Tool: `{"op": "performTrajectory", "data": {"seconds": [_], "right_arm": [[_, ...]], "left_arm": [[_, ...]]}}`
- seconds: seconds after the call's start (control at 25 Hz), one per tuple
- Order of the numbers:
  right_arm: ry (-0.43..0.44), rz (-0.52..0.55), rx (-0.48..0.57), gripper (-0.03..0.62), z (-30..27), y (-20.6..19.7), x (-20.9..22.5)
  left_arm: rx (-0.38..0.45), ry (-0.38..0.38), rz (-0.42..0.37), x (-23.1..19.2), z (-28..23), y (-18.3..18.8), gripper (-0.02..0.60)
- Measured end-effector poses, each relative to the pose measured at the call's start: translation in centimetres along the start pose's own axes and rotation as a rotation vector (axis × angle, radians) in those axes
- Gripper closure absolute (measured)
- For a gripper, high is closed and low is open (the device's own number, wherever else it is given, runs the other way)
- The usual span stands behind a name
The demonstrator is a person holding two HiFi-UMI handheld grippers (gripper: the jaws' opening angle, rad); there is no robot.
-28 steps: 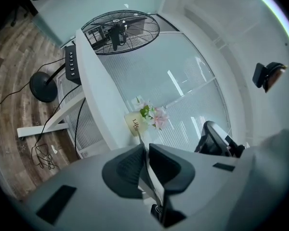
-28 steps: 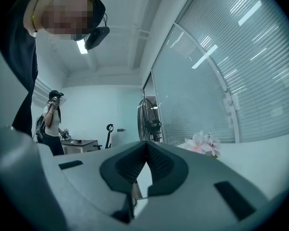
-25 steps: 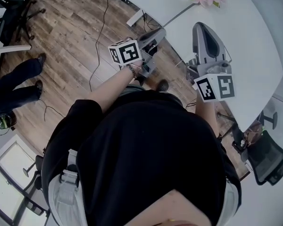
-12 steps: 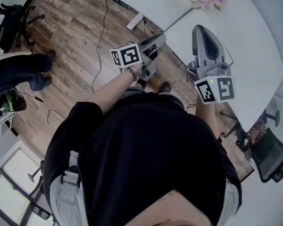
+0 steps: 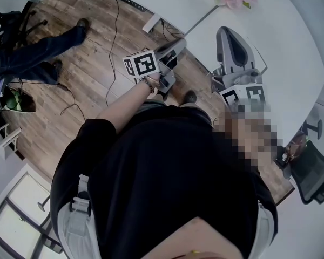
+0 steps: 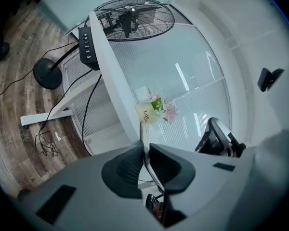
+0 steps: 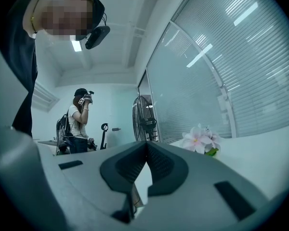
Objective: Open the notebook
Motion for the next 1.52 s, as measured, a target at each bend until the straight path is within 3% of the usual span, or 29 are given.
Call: {"op": "performTrajectory", "data": {"seconds": [0.52,0.96,1.16,1.52], "right_arm": [[-0.006,-0.006,0.004,0.589,0.6,0.1,0.4],[0.038,-0.004,0.006,0.589,1.3,0.9,1.1],[0.060,0.001,0.017,0.589,1.5,1.1,0.9],[0.074,0.010,0.032,0.589,2.2,1.8,1.5]], "left_arm": [[-0.045,0.049,-0.053,0.4,0.2,0.4,0.495],[0.023,0.096,-0.068,1.1,1.0,0.6,0.456],[0.077,0.118,-0.145,2.4,2.1,1.7,0.439],[0.139,0.115,-0.359,6.2,2.2,3.7,0.440]]}}
Point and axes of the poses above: the fingertips, and each gripper's own axes: z backward along the fingers, x to its right, y out of its top, the point moved 8 cm from there along z, backward along the fingers, and after that the axes turned 5 degrees about y, right-handed, at the moved point
